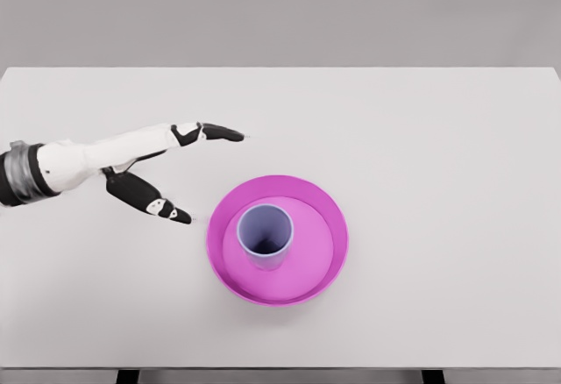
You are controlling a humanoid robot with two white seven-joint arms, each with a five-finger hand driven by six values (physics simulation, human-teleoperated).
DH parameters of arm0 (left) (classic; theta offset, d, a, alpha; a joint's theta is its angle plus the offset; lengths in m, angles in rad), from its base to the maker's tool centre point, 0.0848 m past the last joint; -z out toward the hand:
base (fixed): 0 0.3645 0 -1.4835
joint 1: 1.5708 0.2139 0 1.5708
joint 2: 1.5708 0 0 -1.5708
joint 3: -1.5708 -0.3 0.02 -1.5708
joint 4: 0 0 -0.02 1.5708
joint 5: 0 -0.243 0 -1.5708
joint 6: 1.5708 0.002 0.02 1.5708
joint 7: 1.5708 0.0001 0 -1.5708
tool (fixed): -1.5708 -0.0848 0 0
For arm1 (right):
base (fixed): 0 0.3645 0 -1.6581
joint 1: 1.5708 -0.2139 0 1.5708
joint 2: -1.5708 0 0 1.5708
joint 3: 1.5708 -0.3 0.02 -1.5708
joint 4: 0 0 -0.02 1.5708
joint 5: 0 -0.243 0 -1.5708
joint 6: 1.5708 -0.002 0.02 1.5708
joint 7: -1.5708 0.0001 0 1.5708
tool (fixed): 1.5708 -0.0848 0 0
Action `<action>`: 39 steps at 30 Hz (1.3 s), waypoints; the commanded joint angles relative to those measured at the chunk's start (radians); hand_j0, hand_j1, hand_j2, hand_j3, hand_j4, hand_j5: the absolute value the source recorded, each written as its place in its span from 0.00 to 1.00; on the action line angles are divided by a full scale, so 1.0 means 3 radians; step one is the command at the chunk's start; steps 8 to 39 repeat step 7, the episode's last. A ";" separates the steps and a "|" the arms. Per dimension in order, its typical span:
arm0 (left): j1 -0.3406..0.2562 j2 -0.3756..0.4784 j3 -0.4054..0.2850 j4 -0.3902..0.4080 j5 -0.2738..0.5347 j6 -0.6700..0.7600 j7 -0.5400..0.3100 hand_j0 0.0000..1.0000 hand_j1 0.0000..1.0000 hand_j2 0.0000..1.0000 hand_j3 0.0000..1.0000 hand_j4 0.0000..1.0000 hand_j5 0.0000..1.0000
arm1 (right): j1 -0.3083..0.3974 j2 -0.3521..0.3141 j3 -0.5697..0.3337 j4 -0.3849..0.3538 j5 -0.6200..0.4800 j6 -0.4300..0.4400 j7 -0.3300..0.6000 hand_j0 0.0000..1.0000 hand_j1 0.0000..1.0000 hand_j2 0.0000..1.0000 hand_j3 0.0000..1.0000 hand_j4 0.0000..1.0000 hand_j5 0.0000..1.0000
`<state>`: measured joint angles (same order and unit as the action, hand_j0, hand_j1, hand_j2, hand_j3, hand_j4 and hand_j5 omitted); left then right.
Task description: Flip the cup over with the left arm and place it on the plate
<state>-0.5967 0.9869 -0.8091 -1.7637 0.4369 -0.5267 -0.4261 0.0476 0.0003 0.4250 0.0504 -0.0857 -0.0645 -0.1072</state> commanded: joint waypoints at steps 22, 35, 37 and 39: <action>0.0087 0.0464 0.0033 -0.0001 0.0047 -0.0281 -0.0011 1.00 1.00 1.00 1.00 1.00 1.00 | 0.0000 -0.0001 0.0000 0.0001 -0.0001 0.0000 -0.0001 1.00 1.00 1.00 1.00 1.00 1.00; 0.0087 0.0464 0.0033 -0.0001 0.0047 -0.0281 -0.0011 1.00 1.00 1.00 1.00 1.00 1.00 | 0.0000 -0.0001 0.0000 0.0001 -0.0001 0.0000 -0.0001 1.00 1.00 1.00 1.00 1.00 1.00; 0.0087 0.0464 0.0033 -0.0001 0.0047 -0.0281 -0.0011 1.00 1.00 1.00 1.00 1.00 1.00 | 0.0000 -0.0001 0.0000 0.0001 -0.0001 0.0000 -0.0001 1.00 1.00 1.00 1.00 1.00 1.00; 0.0087 0.0464 0.0033 -0.0001 0.0047 -0.0281 -0.0011 1.00 1.00 1.00 1.00 1.00 1.00 | 0.0000 -0.0001 0.0000 0.0001 -0.0001 0.0000 -0.0001 1.00 1.00 1.00 1.00 1.00 1.00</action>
